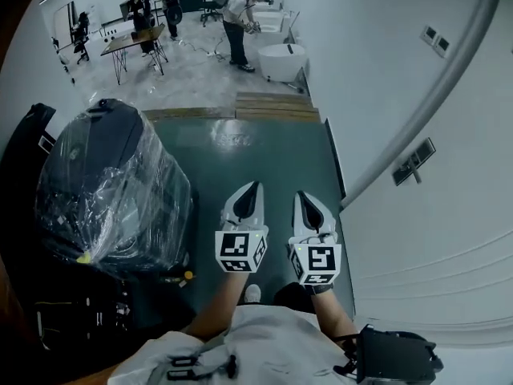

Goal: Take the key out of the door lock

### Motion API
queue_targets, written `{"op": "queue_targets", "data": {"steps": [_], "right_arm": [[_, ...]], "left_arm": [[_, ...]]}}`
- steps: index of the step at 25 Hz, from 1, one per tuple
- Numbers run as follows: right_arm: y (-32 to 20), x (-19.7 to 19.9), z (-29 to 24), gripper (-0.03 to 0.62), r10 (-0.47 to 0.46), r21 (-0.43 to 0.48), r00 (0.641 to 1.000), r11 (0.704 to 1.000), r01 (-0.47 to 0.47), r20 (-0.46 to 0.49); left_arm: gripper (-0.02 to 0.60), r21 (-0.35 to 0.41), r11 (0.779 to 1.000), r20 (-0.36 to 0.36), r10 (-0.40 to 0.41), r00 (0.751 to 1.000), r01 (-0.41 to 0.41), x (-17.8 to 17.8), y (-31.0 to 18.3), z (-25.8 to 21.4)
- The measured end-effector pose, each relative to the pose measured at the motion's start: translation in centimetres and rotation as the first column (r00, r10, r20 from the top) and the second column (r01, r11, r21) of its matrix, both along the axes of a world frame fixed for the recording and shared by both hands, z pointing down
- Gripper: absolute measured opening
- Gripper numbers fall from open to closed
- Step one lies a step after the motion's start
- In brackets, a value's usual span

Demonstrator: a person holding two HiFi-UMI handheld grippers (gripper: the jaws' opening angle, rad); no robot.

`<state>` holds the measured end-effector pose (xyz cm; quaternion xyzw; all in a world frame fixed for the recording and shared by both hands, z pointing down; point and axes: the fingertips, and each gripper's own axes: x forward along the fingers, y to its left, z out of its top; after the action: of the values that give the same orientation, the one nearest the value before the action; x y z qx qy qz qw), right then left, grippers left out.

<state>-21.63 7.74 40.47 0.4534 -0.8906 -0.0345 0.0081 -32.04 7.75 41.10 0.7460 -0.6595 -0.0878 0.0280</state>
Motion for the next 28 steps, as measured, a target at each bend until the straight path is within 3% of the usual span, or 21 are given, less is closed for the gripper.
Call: {"op": "queue_targets", "data": {"steps": [8, 16, 22, 28], "right_arm": [[-7.2, 0.2, 2.3, 0.005, 0.009, -0.051, 1.0, 0.999, -0.009, 0.014], [-19.7, -0.5, 1.4, 0.005, -0.032, -0.042, 0.995, 0.999, 0.036, 0.092], [-29.2, 2.5, 0.0, 0.005, -0.02, -0.03, 0.991, 0.999, 0.025, 0.133], [-35.2, 8.7, 1.8, 0.005, 0.066, -0.096, 0.987, 0.994, -0.052, 0.145]], "left_arm": [[0.003, -0.023, 0.997, 0.006, 0.072, 0.997, -0.072, 1.5, -5.6, 1.7], [0.003, -0.023, 0.999, 0.074, 0.032, 0.997, -0.03, 1.4, -17.0, 0.2], [0.003, 0.008, 0.998, 0.153, 0.058, 0.987, -0.06, 4.5, -25.9, -1.2], [0.003, -0.031, 0.992, 0.146, 0.125, 0.981, -0.122, 9.2, -32.6, 0.0]]}}
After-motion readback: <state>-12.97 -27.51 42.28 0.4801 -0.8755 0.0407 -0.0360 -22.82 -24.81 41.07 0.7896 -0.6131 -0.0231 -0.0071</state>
